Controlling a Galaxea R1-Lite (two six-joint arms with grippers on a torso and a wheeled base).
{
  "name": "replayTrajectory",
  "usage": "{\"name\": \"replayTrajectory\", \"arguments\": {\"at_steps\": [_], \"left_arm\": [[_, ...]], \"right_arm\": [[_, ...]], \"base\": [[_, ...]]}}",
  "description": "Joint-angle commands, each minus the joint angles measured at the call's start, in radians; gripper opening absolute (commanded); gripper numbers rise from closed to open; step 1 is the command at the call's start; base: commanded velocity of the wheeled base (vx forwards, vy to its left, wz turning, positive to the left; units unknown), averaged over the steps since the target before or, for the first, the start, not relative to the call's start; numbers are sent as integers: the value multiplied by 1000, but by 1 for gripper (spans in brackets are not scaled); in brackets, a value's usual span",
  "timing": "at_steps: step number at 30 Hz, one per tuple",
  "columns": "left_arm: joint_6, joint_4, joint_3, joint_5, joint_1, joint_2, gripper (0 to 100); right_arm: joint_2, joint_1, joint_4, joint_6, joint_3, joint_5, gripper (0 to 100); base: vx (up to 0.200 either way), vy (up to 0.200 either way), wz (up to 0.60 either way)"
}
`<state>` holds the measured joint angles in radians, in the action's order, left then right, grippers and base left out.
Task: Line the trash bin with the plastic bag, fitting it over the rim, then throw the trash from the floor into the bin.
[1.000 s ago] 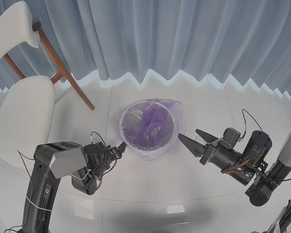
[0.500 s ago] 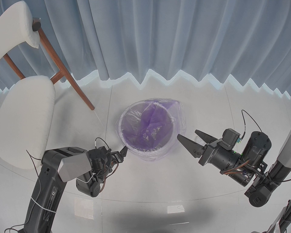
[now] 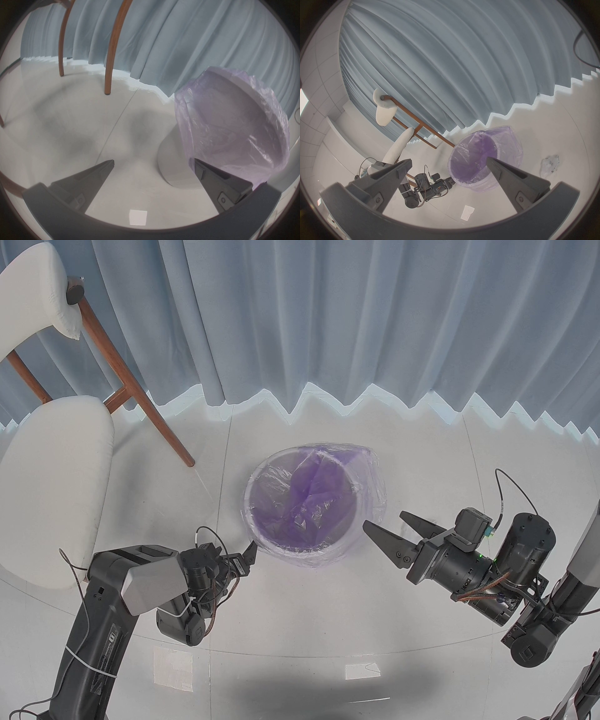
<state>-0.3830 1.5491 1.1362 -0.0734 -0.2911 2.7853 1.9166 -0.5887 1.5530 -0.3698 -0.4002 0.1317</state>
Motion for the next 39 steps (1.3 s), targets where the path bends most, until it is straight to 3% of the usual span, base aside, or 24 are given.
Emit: {"name": "replayTrajectory", "arguments": {"at_steps": [1, 13, 18, 19, 25, 29, 33, 39], "left_arm": [[35, 0, -1, -5, 12, 3, 100], [16, 6, -21, -48, 1, -67, 100], [-68, 6, -127, -29, -14, -147, 100], [-102, 5, -202, 3, -19, -208, 100], [-93, 3, -342, 67, -26, -349, 100], [-24, 3, -415, 75, -36, -475, 100], [128, 3, -498, 161, -13, -648, 100], [138, 2, -550, 230, -26, -895, 100]], "right_arm": [[12, 0, 16, 2, 0, 0, 100], [19, -11, 16, 5, 1, -1, 100], [27, -11, 16, 5, 1, -1, 100], [28, -11, 16, 5, 3, -1, 100], [32, -11, 16, 5, 3, -1, 100], [28, -10, 18, 5, 4, -7, 100], [25, 1, 16, -1, -3, -63, 100], [67, 72, 13, 2, -43, -96, 100]], "base": [[0, 0, 0], [0, 0, 0], [0, 0, 0], [0, 0, 0], [0, 0, 0], [0, 0, 0], [0, 0, 0], [0, 0, 0]]}}
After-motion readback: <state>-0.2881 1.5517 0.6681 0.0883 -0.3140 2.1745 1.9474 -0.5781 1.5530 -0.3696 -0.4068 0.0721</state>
